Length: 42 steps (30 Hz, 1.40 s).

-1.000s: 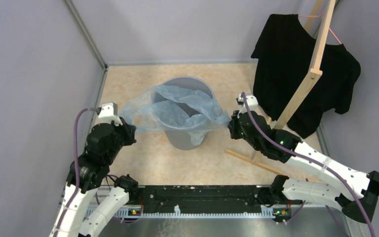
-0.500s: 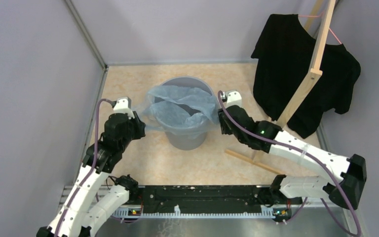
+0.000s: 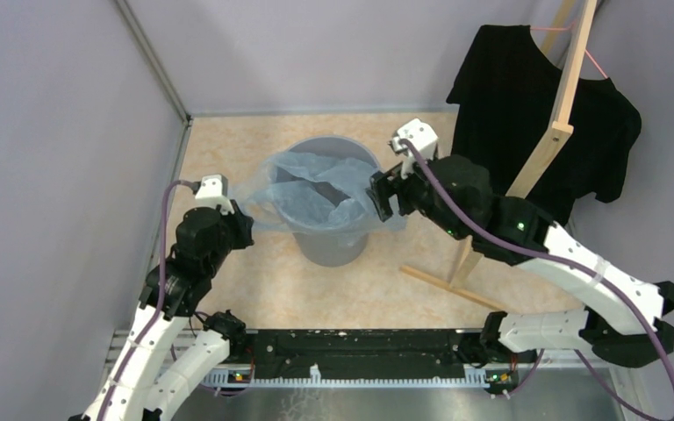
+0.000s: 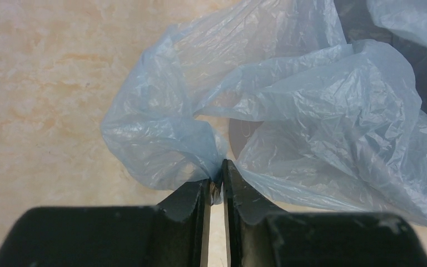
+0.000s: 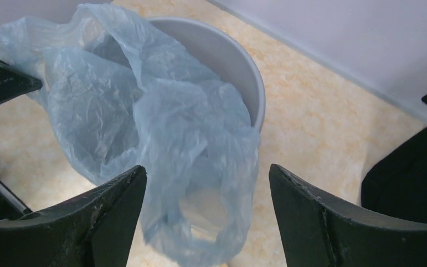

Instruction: Put the trash bags into the trash bin

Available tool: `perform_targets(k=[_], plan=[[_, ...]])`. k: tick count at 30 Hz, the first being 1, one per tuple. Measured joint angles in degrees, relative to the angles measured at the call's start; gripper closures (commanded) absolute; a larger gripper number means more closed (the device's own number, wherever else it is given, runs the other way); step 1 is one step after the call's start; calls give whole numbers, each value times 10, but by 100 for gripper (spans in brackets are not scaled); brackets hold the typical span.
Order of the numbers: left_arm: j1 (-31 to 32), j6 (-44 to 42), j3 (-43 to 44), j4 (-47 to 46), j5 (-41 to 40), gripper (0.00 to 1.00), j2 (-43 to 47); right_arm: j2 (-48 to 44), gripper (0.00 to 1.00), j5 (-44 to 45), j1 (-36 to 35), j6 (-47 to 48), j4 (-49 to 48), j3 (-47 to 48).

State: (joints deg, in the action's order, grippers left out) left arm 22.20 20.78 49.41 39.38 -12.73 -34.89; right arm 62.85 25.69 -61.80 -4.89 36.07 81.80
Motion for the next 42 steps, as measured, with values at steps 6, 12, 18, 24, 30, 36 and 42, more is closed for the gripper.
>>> perform_targets(k=[6, 12, 18, 24, 30, 36, 42], plan=[[0, -2, 0, -5, 0, 84, -2, 109, 20, -11, -4, 58, -7, 67], [0, -6, 0, -8, 0, 85, -3, 164, 20, -27, -8, 103, -2, 82], [0, -10, 0, -8, 0, 86, -4, 168, 72, 9, -26, 131, -10, 81], [0, -10, -3, -9, 0, 85, -6, 191, 100, 111, 1, 152, -76, 68], [0, -18, -7, -17, -14, 83, -14, 202, 100, 86, 76, 120, -136, 57], [0, -33, -13, -46, -24, 83, -60, 226, 100, 75, 147, 106, -249, 26], [0, -45, -12, -53, -32, 80, -128, 273, 100, 41, 201, 85, -307, 7]])
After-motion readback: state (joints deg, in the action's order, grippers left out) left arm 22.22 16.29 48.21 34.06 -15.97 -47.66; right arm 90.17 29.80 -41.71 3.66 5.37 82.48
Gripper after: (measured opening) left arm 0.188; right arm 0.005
